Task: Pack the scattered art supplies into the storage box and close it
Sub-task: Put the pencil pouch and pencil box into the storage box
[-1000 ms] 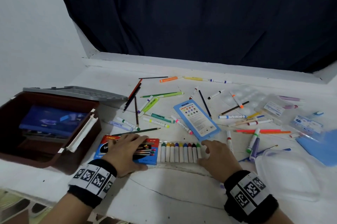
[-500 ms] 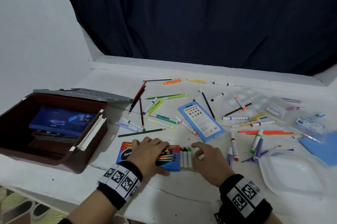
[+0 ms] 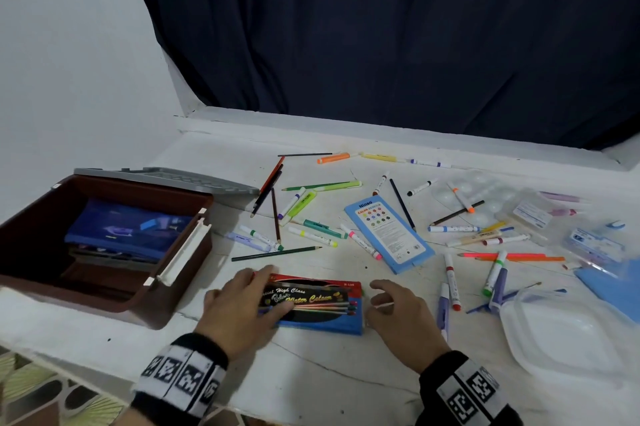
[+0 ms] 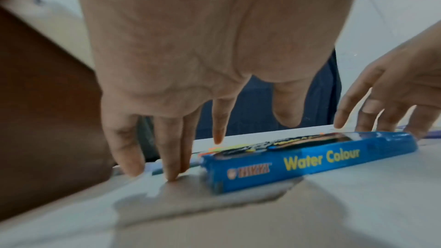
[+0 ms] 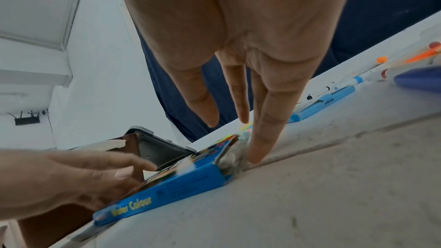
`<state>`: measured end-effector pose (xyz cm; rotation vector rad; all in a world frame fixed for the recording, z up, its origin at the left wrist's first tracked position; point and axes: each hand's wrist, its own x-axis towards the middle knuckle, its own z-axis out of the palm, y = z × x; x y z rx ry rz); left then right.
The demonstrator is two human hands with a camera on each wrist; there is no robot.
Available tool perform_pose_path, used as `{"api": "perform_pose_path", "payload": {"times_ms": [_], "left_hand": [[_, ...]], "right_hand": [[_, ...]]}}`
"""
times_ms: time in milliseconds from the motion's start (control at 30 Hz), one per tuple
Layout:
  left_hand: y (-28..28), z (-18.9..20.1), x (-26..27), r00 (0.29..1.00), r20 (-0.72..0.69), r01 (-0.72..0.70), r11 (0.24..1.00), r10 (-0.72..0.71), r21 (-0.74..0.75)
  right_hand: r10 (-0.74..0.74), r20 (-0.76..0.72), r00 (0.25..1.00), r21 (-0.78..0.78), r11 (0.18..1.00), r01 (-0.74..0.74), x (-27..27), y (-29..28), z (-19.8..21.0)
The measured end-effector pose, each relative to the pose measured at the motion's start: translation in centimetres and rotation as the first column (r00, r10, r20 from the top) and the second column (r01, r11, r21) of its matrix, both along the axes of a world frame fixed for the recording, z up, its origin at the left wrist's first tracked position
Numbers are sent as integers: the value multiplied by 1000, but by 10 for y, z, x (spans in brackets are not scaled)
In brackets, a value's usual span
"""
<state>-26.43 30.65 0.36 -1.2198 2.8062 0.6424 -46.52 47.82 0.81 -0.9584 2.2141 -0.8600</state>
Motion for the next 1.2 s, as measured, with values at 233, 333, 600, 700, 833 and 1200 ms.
{"api": "perform_pose_path", "payload": {"times_ms": [233, 333, 600, 700, 833, 1200], "left_hand": [[1, -31, 31, 986, -166, 73, 957, -26, 281], [-3, -34, 32, 960, -276, 38, 953, 49, 302], [0, -35, 35, 938, -333, 10, 952, 98, 307], [4, -28, 33, 926, -360, 1, 953, 113, 303], [6, -10, 35, 893, -425, 18, 934, 145, 356], [-18, 101, 66, 725, -676, 61, 990, -130, -124]], "right_hand": [[119, -34, 992, -80, 989, -122, 19, -7, 8], [157, -105, 982, -11, 987, -159, 22, -10, 5], [441, -354, 825, 213, 897, -388, 23, -36, 9], [587, -351, 729, 371, 802, -467, 27, -58, 7], [637, -399, 660, 468, 760, -451, 34, -75, 10], [131, -259, 957, -251, 948, -197, 53, -90, 44]]}}
